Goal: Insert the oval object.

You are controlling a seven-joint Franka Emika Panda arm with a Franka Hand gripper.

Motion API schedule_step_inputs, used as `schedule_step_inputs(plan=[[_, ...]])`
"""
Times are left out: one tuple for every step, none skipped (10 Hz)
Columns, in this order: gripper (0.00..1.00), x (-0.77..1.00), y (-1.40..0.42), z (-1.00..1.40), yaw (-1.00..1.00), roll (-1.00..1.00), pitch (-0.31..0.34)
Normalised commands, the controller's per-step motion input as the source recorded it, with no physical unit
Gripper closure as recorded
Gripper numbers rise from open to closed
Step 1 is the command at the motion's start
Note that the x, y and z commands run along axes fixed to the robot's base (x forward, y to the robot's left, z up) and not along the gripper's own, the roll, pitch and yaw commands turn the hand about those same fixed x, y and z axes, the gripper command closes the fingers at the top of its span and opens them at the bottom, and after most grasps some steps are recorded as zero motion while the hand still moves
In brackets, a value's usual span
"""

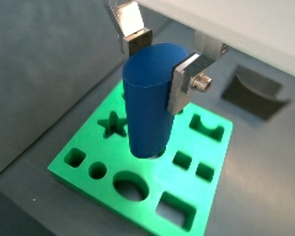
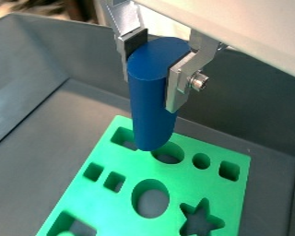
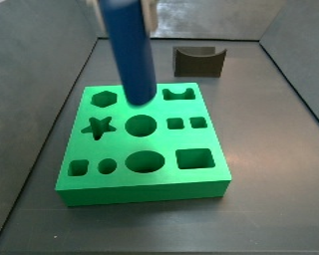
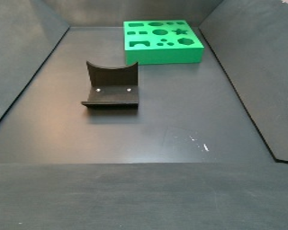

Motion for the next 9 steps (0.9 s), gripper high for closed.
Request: schedule_step_inputs(plan=[[1.00, 0.21, -0.35, -0.57, -0.77, 0.08, -0.010], [1.00, 0.37, -0.38, -0.62, -0.64, 0.11, -0.011], [1.00, 0.45, -0.39, -0.65, -0.57, 0.12, -0.020], [1.00, 0.52, -0.37, -0.72, -0.52, 0.17, -0.021], [1.00, 0.43, -0.12, -0.53, -0.41, 0.33, 0.147], [1.00, 0.21, 0.00, -0.11, -0.38, 0.40, 0.257], [1.00, 0.00, 0.01, -0.07, -0.61, 0.35, 0.250], [1.00, -0.01, 0.01, -0.05, -0.61, 0.35, 0.270], [1.00, -0.07, 0.00, 0.00, -0.63, 0.32, 0.301]])
